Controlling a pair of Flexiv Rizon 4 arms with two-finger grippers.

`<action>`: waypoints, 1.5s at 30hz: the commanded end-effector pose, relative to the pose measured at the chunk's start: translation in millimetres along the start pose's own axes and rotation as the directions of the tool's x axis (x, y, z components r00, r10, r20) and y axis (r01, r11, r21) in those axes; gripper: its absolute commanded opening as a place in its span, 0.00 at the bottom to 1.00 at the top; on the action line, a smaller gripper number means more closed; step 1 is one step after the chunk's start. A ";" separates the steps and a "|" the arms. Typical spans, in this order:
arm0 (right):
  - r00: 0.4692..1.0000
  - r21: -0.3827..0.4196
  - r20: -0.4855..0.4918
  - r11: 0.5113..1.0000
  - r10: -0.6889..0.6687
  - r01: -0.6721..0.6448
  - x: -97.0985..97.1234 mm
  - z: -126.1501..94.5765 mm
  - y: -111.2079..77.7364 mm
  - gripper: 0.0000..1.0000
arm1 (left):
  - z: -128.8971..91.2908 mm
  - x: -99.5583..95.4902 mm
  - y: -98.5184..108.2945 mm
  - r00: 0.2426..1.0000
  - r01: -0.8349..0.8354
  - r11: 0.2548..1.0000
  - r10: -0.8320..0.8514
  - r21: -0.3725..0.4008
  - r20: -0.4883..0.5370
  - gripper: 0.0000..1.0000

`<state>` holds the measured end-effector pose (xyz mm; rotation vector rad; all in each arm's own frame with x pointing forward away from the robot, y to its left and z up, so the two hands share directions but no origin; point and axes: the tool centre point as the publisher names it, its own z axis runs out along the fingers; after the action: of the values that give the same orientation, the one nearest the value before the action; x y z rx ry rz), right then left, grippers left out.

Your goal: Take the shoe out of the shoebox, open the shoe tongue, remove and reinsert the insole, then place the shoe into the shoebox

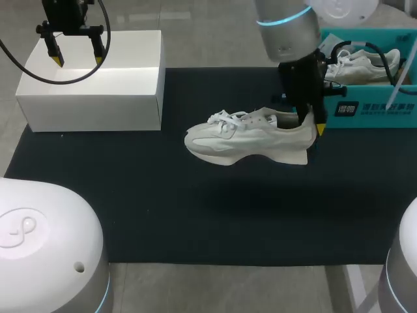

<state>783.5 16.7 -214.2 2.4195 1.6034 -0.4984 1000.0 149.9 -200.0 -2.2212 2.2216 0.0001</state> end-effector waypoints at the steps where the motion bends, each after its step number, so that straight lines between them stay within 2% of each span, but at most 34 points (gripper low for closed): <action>1: 1.000 -0.007 -0.024 1.000 0.014 -0.014 3.1 11.1 -0.6 0.00 | 0.0 0.0 0.0 1.000 0.000 1.000 0.000 0.000 0.000 1.00; 9: 0.998 -0.070 -0.063 0.998 -0.010 0.006 16.6 29.2 -5.1 0.00 | 0.0 0.0 0.0 1.000 0.000 1.000 0.000 0.000 0.000 1.00; 14: 0.996 -0.106 -0.056 0.992 -0.068 0.062 35.0 46.0 -12.1 0.00 | 0.0 0.0 0.0 1.000 0.000 1.000 0.000 0.000 0.000 1.00; 24: 0.999 -0.081 -0.034 0.996 -0.040 0.038 56.7 84.7 -10.3 0.00 | 0.0 0.0 0.0 1.000 0.000 1.000 0.000 0.000 0.000 1.00; 32: 0.999 -0.061 -0.033 0.998 -0.038 0.036 76.0 107.2 -10.9 0.00 | 0.0 0.0 0.0 1.000 0.000 1.000 0.000 0.000 0.000 1.00; 38: 0.999 -0.051 -0.016 0.997 -0.052 0.051 81.5 120.4 -18.0 0.00 | 0.0 0.0 0.0 1.000 0.000 1.000 0.000 0.000 0.000 1.00; 45: 0.999 -0.030 -0.034 0.999 -0.018 0.017 71.8 132.9 -16.5 0.00 | 0.0 0.0 0.0 1.000 0.000 1.000 0.000 0.000 0.000 1.00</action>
<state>772.8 45.9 -364.2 2.3927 1.6337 -0.4502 1000.0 149.9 -200.0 -2.2213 2.2216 0.0001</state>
